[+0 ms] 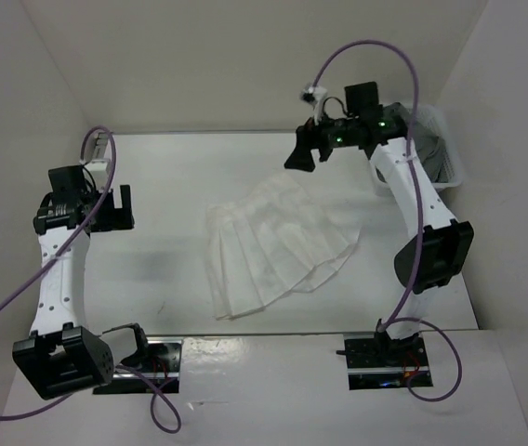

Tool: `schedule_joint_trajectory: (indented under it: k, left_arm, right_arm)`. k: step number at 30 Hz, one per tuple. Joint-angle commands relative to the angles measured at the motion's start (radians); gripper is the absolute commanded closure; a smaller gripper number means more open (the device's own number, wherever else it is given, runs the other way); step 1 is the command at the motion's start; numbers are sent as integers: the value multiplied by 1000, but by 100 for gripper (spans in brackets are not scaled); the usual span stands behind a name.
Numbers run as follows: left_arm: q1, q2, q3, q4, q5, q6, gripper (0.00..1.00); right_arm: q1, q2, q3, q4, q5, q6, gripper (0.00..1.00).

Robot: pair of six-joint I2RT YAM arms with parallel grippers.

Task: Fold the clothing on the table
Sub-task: Move the skirt to the center of the board, then flatten the skirt out

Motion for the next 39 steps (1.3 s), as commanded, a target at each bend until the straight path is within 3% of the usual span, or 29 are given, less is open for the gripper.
schedule_joint_trajectory:
  k: [1,6,10,19,21,22,23,24,27,29,30,34,38,39]
  left_arm:
    - [-1,-40,-30,49,29,6,0]
    - [-1,-39,-50,60,110,55,0]
    - [-1,-7,-41,71,218,65,0]
    - [-1,-30,-62,82,185,29,0]
    - [9,-43,-62,82,174,29,0]
    - [19,-43,-71,82,174,29,0]
    - [32,-43,-71,82,165,20,0]
    - [32,-43,-71,82,165,20,0]
    - [53,-53,-71,82,165,20,0]
    - [53,-53,-71,91,165,20,0]
    - [53,-53,-71,91,174,20,0]
    - [53,-42,-71,91,185,20,0]
    - [53,-33,-71,91,208,20,0]
    - [53,-33,-71,91,219,29,0]
  right_arm:
    - [57,-48,-157,53,336,-46,11]
    - [77,6,-301,135,483,-35,11]
    - [91,78,-379,196,513,6,11]
    - [91,277,-318,298,544,6,13]
    - [91,349,-284,298,544,6,22]
    - [91,379,-234,287,544,6,34]
    - [91,408,-198,264,544,6,89]
    - [91,460,-115,232,534,15,100]
    - [91,465,4,86,437,15,100]
    - [91,381,82,43,352,15,100]
    - [91,344,133,28,230,15,100]
    - [101,158,173,-21,12,-3,100]
    - [101,19,33,-81,147,-87,100]
    - [101,6,-71,-81,221,-104,100]
